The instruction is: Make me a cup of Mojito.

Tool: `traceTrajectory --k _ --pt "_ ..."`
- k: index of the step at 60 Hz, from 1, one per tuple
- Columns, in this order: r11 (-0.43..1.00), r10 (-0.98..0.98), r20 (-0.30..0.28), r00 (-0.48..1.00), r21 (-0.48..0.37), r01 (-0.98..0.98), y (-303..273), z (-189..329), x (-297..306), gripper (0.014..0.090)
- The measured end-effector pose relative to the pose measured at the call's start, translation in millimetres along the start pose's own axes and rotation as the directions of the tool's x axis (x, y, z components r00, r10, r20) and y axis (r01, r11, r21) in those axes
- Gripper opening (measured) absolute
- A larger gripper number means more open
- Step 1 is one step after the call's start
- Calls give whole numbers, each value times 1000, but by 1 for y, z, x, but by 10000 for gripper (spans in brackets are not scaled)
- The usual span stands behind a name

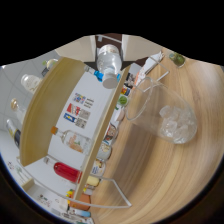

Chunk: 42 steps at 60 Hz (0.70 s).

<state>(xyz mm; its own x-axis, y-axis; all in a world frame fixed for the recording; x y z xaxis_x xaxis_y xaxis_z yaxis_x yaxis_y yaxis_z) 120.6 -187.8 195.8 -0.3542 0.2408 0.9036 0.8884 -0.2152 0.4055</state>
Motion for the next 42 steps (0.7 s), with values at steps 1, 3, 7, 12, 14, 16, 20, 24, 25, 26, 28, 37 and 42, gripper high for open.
traceTrajectory --k 1,3,7,12,14,16,20,24,25,26,28,37,42 --pt "1000 -28 -5 1000 3 28 -1 0 0 350" --pt "997 -80 -13 997 2 80 -3 0 1 348" --pt "991 -137 -14 990 3 137 -5 -1 0 351" --pt "984 -180 -7 984 14 180 -8 -2 -3 350" --pt "981 -194 -9 981 20 194 -9 -2 -3 349" --pt "981 -191 -11 982 24 191 -9 0 -3 349" --pt "988 -151 12 989 21 150 -5 -2 -5 351" --pt "996 -90 24 996 28 89 -1 -3 -4 350" --pt "997 -72 28 997 28 71 0 -3 -3 350" --pt "999 -47 29 998 28 46 2 -4 -1 351" --pt "999 20 33 999 37 -22 3 -5 3 351" --pt "882 433 135 891 139 -450 3 -14 22 351" --pt "693 675 193 712 163 -702 9 -16 36 352"
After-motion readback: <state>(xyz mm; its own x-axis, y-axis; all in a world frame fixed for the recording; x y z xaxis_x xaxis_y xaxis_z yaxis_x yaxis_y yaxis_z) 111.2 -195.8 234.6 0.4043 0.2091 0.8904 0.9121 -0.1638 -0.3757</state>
